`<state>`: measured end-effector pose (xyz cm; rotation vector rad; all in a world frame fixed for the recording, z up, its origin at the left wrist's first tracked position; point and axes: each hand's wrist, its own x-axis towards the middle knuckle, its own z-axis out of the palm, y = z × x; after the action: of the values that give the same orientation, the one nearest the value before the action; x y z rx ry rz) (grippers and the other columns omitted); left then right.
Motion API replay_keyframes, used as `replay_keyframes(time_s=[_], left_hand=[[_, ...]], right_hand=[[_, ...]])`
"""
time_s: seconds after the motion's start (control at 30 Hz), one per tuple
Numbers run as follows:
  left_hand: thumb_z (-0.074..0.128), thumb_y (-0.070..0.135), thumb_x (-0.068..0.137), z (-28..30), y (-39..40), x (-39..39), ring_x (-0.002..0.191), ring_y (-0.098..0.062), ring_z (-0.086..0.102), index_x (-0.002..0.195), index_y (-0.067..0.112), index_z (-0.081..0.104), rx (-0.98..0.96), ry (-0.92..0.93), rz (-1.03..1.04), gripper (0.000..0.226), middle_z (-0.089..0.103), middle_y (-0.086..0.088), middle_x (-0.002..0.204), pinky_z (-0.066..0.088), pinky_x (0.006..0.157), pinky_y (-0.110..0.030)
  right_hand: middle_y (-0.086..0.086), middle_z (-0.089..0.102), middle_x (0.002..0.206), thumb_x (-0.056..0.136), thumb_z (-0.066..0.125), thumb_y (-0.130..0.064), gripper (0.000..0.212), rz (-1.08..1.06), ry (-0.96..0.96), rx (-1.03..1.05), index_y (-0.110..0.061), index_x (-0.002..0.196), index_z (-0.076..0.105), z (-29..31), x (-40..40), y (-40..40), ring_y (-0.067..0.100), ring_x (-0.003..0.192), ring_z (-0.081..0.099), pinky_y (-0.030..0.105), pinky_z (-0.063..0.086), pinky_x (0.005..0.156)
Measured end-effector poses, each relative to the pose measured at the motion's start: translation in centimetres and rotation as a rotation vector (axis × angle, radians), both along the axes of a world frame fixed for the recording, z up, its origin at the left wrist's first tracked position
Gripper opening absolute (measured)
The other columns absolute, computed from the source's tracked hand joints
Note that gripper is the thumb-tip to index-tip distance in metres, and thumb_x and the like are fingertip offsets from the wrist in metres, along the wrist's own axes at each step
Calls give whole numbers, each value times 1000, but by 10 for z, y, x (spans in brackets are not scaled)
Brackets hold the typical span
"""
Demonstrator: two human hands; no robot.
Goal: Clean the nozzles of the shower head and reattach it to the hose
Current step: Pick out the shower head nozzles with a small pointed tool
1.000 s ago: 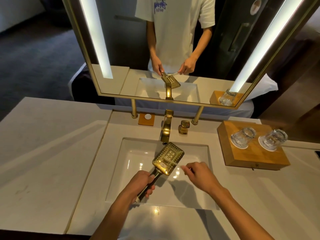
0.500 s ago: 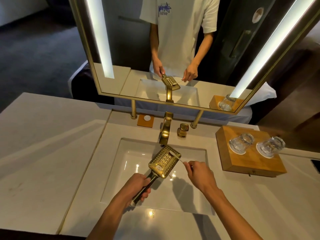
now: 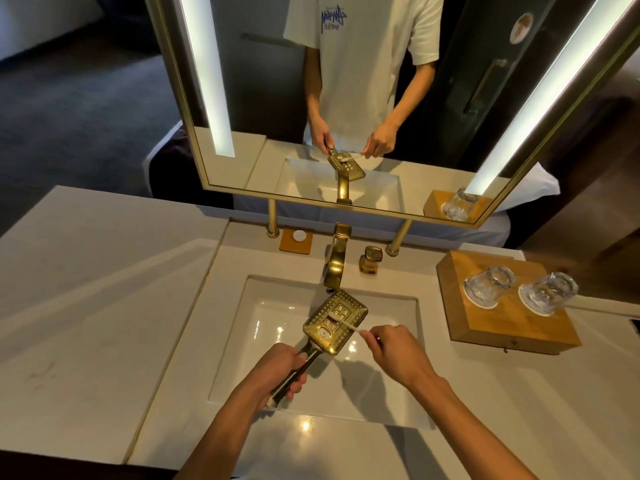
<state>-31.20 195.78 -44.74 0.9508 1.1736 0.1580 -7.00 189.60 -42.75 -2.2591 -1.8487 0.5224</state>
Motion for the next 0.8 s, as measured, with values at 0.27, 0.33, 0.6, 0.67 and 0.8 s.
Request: replay_keyframes(time_s=[0.27, 0.33, 0.6, 0.67, 0.8], left_hand=[[45, 14, 101, 3, 1, -2, 48, -19, 53, 93, 0, 61, 16, 2, -10, 22, 62, -12, 67, 43, 47, -28], [45, 13, 101, 3, 2, -3, 48, -19, 53, 93, 0, 61, 17, 0, -13, 22, 62, -12, 67, 43, 47, -27], [46, 14, 100, 3, 3, -3, 48, -19, 53, 92, 0, 61, 19, -5, -24, 22, 62, -12, 67, 43, 47, -28], [46, 14, 100, 3, 2, -4, 48, -19, 53, 89, 1, 62, 19, -11, -25, 22, 63, -12, 67, 42, 47, -28], [47, 14, 100, 2, 1, -6, 47, -19, 53, 88, 2, 62, 22, -11, -26, 22, 63, -11, 66, 42, 47, -28]], right_hand=[[-6, 58, 59, 99, 41, -51, 49, 14, 76, -9, -21, 67, 62, 0, -2, -4, 11, 52, 51, 27, 36, 49], [-2, 62, 62, 99, 41, -51, 50, -48, 62, 5, -18, 71, 65, 2, 6, -4, 13, 55, 55, 32, 44, 53], [-7, 57, 57, 99, 43, -51, 47, -8, 80, -5, -22, 66, 61, 0, -2, -16, 11, 51, 52, 29, 40, 50], [-2, 63, 62, 99, 42, -50, 48, -115, 53, 23, -18, 71, 65, 3, 8, -13, 16, 56, 58, 36, 47, 55], [-3, 61, 60, 99, 43, -48, 46, -140, 66, 36, -20, 68, 63, 7, 10, -13, 14, 55, 56, 31, 43, 51]])
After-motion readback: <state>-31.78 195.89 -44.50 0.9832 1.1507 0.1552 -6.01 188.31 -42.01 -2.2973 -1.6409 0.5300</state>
